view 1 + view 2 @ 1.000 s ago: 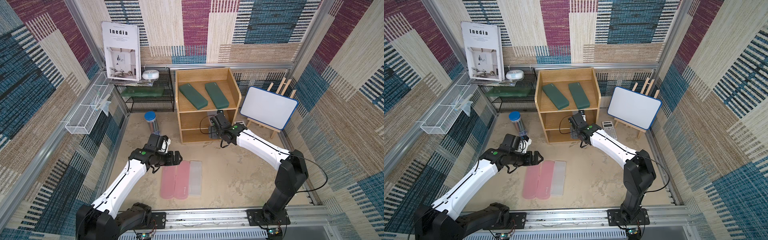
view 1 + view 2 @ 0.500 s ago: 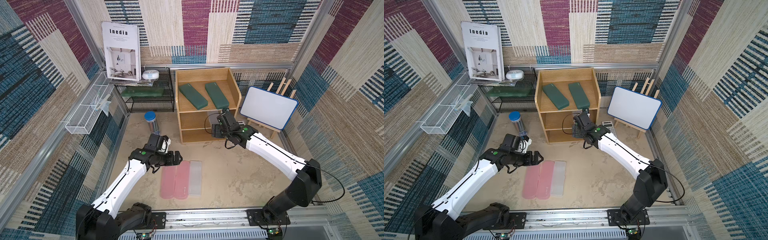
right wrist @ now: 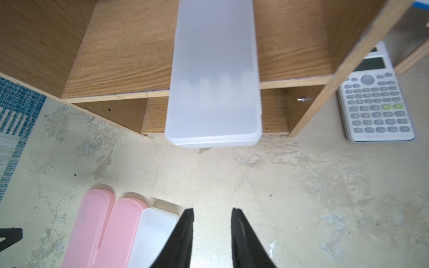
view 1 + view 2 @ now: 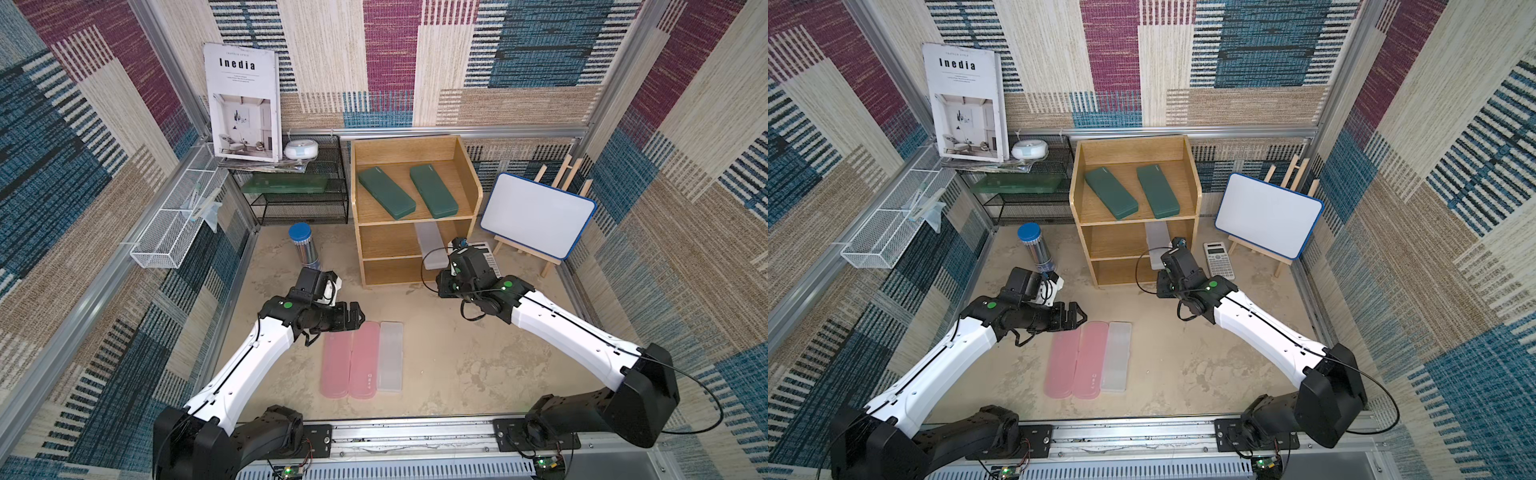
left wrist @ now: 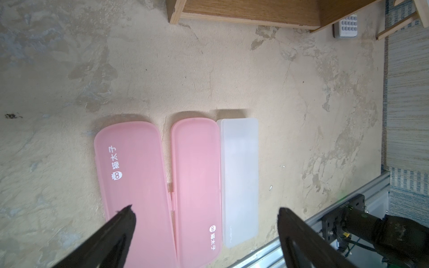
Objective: Place the pencil cases on the shelf according to color
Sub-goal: Place the pencil case on the shelf.
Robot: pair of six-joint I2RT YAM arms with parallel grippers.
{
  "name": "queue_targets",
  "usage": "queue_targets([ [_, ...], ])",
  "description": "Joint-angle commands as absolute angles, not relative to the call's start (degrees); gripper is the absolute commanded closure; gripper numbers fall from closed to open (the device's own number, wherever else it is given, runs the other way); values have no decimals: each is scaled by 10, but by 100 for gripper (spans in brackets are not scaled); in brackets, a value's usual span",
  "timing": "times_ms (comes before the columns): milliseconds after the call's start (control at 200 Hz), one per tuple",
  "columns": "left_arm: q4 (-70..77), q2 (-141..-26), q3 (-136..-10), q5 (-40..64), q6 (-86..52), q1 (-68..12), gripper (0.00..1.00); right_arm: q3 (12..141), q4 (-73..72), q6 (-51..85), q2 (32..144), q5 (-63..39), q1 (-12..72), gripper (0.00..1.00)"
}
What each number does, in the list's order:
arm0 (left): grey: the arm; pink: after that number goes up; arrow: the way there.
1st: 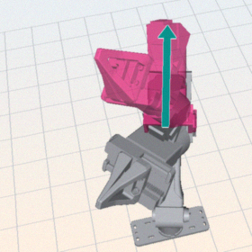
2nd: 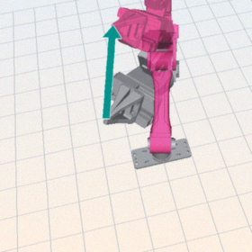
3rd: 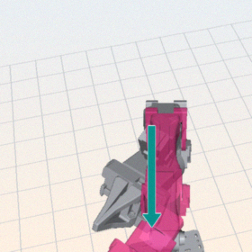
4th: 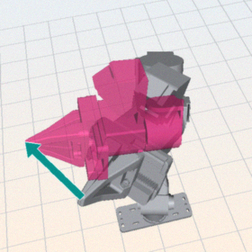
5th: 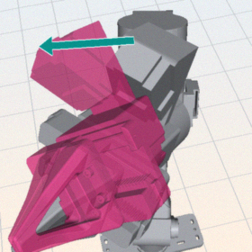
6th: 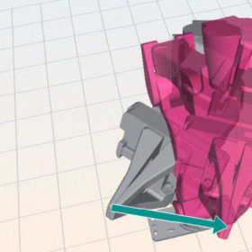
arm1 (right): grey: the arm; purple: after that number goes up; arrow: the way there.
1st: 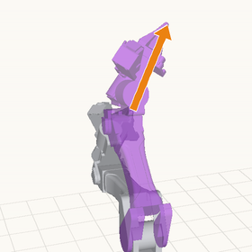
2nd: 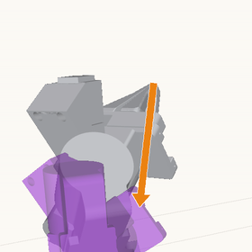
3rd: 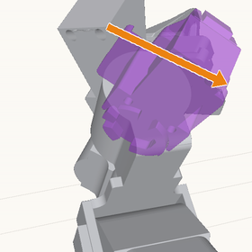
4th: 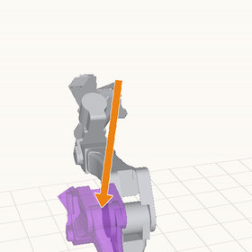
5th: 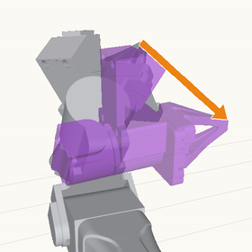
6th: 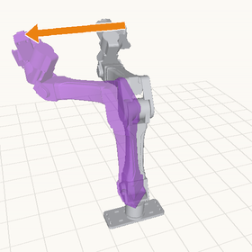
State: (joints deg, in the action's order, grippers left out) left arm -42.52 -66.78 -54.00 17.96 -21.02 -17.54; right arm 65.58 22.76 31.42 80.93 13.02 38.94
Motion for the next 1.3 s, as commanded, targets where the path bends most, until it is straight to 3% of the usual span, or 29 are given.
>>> queue_targets([
  [0, -432, -671, -544, 178, -208, -176, 0, 675, 201, 324, 838, 139, 389, 72],
  [426, -432, -668, -543, 176, -209, -175, 0, 809, 207, 279, 960, 191, 364, 70],
  [656, -433, -670, -542, 181, -210, -176, 0, 821, 193, 282, 966, 200, 362, 69],
  [852, -432, -680, -543, 203, -209, -189, 0, 792, 208, 287, 914, 170, 363, 58],
  [1052, -432, -688, -538, 179, -228, -257, 0, 704, 200, 308, 826, 132, 370, 35],
  [1297, -400, -702, -505, 137, -319, -357, 0, 589, 204, 340, 724, 125, 402, 22],
])
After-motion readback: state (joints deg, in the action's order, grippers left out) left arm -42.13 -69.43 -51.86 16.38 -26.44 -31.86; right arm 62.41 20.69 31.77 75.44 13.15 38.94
